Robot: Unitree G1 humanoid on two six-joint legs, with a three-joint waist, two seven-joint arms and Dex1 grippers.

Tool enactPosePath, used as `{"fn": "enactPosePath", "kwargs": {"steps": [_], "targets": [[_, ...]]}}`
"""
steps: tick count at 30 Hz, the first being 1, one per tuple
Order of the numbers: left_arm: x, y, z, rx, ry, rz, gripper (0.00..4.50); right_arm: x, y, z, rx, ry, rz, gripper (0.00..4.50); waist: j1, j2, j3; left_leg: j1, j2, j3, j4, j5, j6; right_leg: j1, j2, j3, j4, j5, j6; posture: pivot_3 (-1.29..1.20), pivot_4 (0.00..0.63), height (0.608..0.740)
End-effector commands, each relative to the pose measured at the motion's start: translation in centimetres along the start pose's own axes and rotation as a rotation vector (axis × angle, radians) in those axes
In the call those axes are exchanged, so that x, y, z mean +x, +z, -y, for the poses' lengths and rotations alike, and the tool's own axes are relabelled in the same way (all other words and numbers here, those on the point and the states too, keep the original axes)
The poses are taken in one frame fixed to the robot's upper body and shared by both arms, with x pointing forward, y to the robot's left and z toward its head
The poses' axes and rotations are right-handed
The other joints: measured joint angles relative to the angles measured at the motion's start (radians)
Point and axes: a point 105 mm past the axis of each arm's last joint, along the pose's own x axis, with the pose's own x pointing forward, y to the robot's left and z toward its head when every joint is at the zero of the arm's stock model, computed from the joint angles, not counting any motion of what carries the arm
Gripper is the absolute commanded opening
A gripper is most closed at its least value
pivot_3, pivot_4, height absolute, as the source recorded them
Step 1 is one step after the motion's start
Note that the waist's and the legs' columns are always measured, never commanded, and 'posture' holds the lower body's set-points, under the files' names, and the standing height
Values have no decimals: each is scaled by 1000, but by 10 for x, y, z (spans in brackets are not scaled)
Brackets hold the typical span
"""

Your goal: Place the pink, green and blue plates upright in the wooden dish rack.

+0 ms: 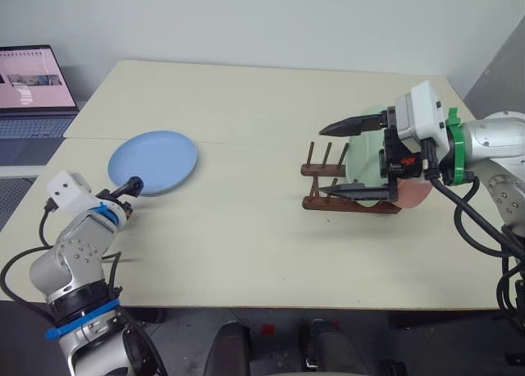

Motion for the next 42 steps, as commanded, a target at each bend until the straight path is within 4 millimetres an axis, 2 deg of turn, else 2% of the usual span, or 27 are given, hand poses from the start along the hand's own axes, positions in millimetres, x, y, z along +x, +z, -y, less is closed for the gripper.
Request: {"fn": "enactPosePath", "kwargs": {"steps": [1,3,4,10,13,18,23,26,31,36,42], "targets": [[5,11,12,-41,-21,15,4486,-2,6,0,-42,14,-18,4500,-1,0,0,0,0,0,0,0,0,0,0,0,0,0,0,0,150,728],[10,10,15,-46,-18,-6,4486,-2,5,1,-45,14,-26,4500,-1,0,0,0,0,0,0,0,0,0,0,0,0,0,0,0,150,728],[12,8,15,-50,-12,-17,4303,-2,5,1,-45,14,-28,4500,-1,0,0,0,0,0,0,0,0,0,0,0,0,0,0,0,150,728],[22,1,18,-46,4,-63,2828,-3,3,1,-44,9,-33,4500,-2,0,0,0,0,0,0,0,0,0,1,0,1,0,0,0,150,728],[23,0,18,-36,11,-67,2294,-3,3,0,-42,7,-34,4500,0,0,0,1,-1,0,0,0,0,0,0,0,1,0,0,0,150,728],[21,5,24,-14,-7,-45,1384,-3,2,0,-43,-8,-35,4500,0,0,0,0,0,0,0,0,0,0,-1,0,1,0,0,0,150,728],[18,8,30,-2,-31,-24,143,-3,1,2,-52,-18,-39,4500,-1,0,0,0,0,0,0,0,0,0,-2,0,1,0,0,0,150,728],[16,8,32,-4,-44,-16,8,-1,0,2,-53,-21,-38,4500,-2,0,0,1,-1,0,0,0,0,0,-2,0,1,0,0,0,150,728],[8,15,55,-49,-126,13,8,3,0,5,-78,-41,-33,4500,1,0,0,1,-1,0,0,0,0,1,-2,-1,1,0,0,0,150,728],[-4,27,107,-94,-253,35,8,19,-3,10,-170,-78,-47,4500,3,-1,0,-1,-1,0,1,0,0,1,-3,-1,1,1,1,0,150,728],[-20,37,176,-111,-371,40,8,64,-15,27,-406,-178,-128,4500,-3,-1,0,-1,-3,0,1,0,-1,0,-1,-1,1,1,2,0,150,728]]}}
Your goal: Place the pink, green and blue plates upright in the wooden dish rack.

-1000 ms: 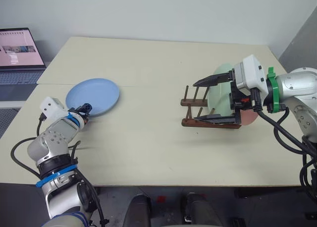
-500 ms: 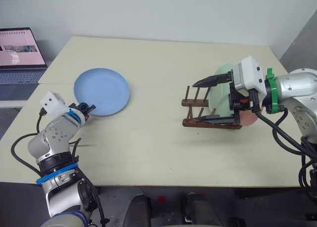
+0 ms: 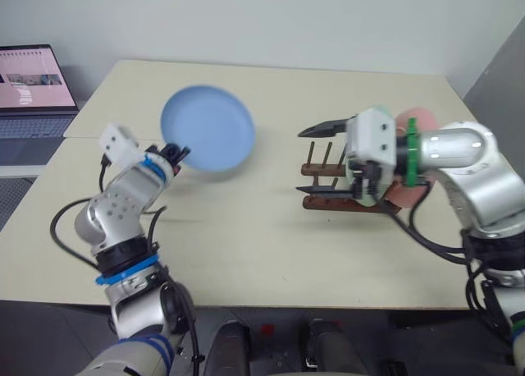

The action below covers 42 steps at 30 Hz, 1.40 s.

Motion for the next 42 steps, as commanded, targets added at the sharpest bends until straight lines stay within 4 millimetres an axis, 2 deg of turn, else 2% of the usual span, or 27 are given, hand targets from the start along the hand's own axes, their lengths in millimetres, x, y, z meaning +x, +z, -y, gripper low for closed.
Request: {"fn": "enactPosePath", "kwargs": {"steps": [1,6,12,16,25,31,35,37,42], "targets": [[-5,8,43,14,-86,32,8,22,-2,9,-205,-67,-60,4500,-2,0,0,0,0,0,0,0,0,0,1,1,0,0,0,0,150,728],[-4,5,76,-7,-146,6,8,56,-14,22,-441,-136,-166,4500,-7,0,0,1,1,0,-1,0,0,-1,2,2,0,0,0,0,150,728],[-7,5,87,-27,-178,-17,8,76,-27,34,-526,-191,-230,4500,-3,0,0,0,1,0,-1,0,-1,-1,2,1,0,0,0,0,150,728],[-9,5,91,-44,-189,-26,0,81,-42,36,-548,-197,-275,3575,-3,0,0,0,0,1,-1,0,-1,-1,1,1,0,0,0,0,150,728],[-13,1,88,-57,-190,-52,0,84,-50,42,-556,-216,-291,122,-3,0,0,0,1,0,-1,1,-1,-2,1,1,1,0,0,0,150,728],[-15,3,77,5,-219,-81,0,82,-46,44,-555,-228,-273,27,-4,0,0,0,1,0,-1,1,-2,-2,1,1,1,0,0,0,150,728],[-22,5,70,85,-314,-107,1158,81,-41,45,-555,-233,-258,0,-8,0,0,1,1,0,-2,1,-2,-2,1,1,1,0,-1,0,150,728],[-30,12,59,137,-368,-111,1759,80,-40,44,-559,-232,-252,0,-11,0,0,1,1,0,-2,1,-4,-2,2,1,1,0,-1,0,150,728],[-54,63,37,280,-532,30,3190,76,-29,46,-560,-240,-216,0,-28,0,0,0,2,0,-3,2,-6,-3,2,-1,2,0,-2,0,150,728]]}}
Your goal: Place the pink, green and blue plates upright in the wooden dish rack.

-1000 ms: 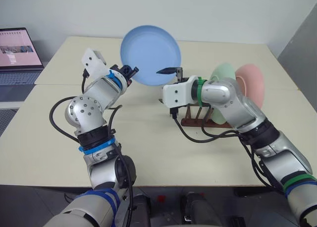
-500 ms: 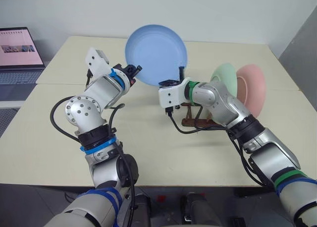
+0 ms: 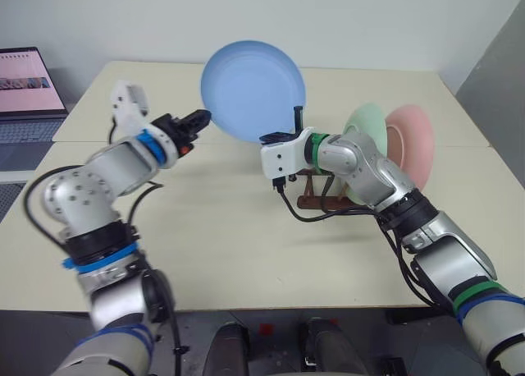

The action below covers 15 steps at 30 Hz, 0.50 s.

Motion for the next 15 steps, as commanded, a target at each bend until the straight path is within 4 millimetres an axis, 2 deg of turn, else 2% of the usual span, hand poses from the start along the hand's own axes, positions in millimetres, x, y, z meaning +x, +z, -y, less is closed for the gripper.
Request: {"fn": "enactPosePath", "kwargs": {"steps": [1,3,5,7,10,15], "targets": [[-21,38,4,191,-129,128,3190,-14,15,32,4,-102,69,0,-1,0,0,0,0,0,0,0,0,0,0,0,0,0,0,0,150,728],[-27,36,2,395,-151,104,3190,-24,25,47,87,-153,133,0,-2,0,0,0,0,0,-1,0,0,0,0,-1,0,-1,-1,0,150,728],[-26,13,4,603,-212,25,3190,-41,41,67,269,-197,251,0,0,1,0,0,0,1,-2,0,0,0,-1,0,0,-1,-2,0,150,728],[-25,-6,8,719,-280,-24,3190,-57,53,77,435,-200,359,0,8,1,0,0,2,0,-2,0,0,0,-4,-1,0,-1,-2,0,150,728],[-23,-28,29,779,-439,-44,3190,-88,68,90,787,-210,553,0,21,-1,0,-2,3,-1,-2,0,0,0,-5,-3,-1,-1,-2,0,150,728],[-25,-44,52,849,-613,-78,3190,-127,66,89,1107,-213,659,0,31,0,0,-4,2,-1,0,0,1,0,-6,-3,-1,-1,-2,0,150,728]]}}
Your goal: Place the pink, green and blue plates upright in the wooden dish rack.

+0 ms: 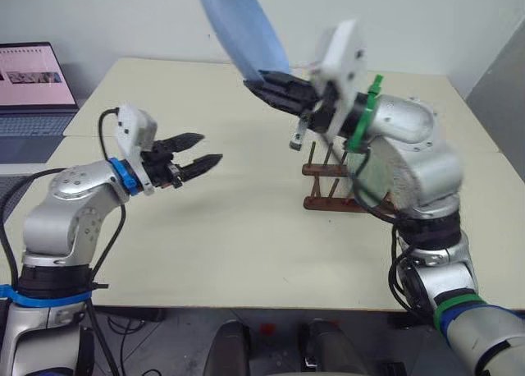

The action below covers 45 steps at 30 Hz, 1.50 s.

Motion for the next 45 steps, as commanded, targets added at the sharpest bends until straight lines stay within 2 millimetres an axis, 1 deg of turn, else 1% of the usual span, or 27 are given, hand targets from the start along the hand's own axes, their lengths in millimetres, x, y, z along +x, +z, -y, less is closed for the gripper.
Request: {"fn": "enactPosePath", "kwargs": {"steps": [1,5,8,11,13,16,19,22,25,35,41,45], "targets": [[6,17,16,125,-116,35,3190,-26,24,-1,163,-53,86,0,-1,0,0,0,0,0,0,0,0,0,0,0,0,0,0,0,150,728],[10,19,29,156,-223,28,3190,-53,21,-6,332,-146,105,0,-4,0,0,0,0,0,-1,0,0,0,1,0,0,0,0,0,150,728],[13,20,34,165,-265,29,3190,-65,16,-3,400,-224,113,0,-5,1,1,0,-1,0,-1,0,1,-1,2,0,0,0,0,0,150,728],[19,23,37,170,-290,45,3190,-71,9,-4,465,-267,113,0,-10,1,1,0,-1,0,-1,0,1,-1,7,1,0,0,0,0,150,728],[21,25,40,168,-307,54,3190,-75,1,-5,502,-289,95,0,-10,1,1,0,-1,0,-1,0,1,-1,7,3,0,-1,0,0,150,728],[21,26,42,176,-327,50,3190,-80,-10,-9,544,-308,70,0,-11,1,1,0,-1,1,-1,0,1,-1,8,4,0,-3,4,0,150,728],[21,27,45,178,-336,53,3190,-84,-19,-12,576,-329,44,0,-11,1,1,0,-1,1,-1,0,1,-1,8,6,0,-3,5,0,150,728],[21,29,46,177,-341,60,3190,-87,-28,-14,597,-342,14,0,-12,1,1,0,0,0,-1,0,1,-1,8,6,0,-3,5,0,150,728],[21,31,47,174,-347,68,3190,-87,-32,-14,626,-348,14,0,-13,1,1,0,0,0,-1,0,1,-1,9,6,0,-3,5,0,150,728],[22,34,49,169,-359,80,3190,-83,-45,-6,674,-381,-13,0,-19,1,1,0,0,0,-1,0,1,-1,9,6,-1,-3,5,0,150,728],[23,33,48,168,-349,84,3190,-84,-51,3,689,-440,-41,0,-20,1,1,0,0,0,-1,0,1,-1,9,6,-1,-3,5,0,150,728],[23,31,48,166,-345,82,3221,-86,-51,7,680,-468,-48,1015,-20,1,1,0,0,0,-1,0,1,-1,9,6,-1,-3,5,0,150,728]]}}
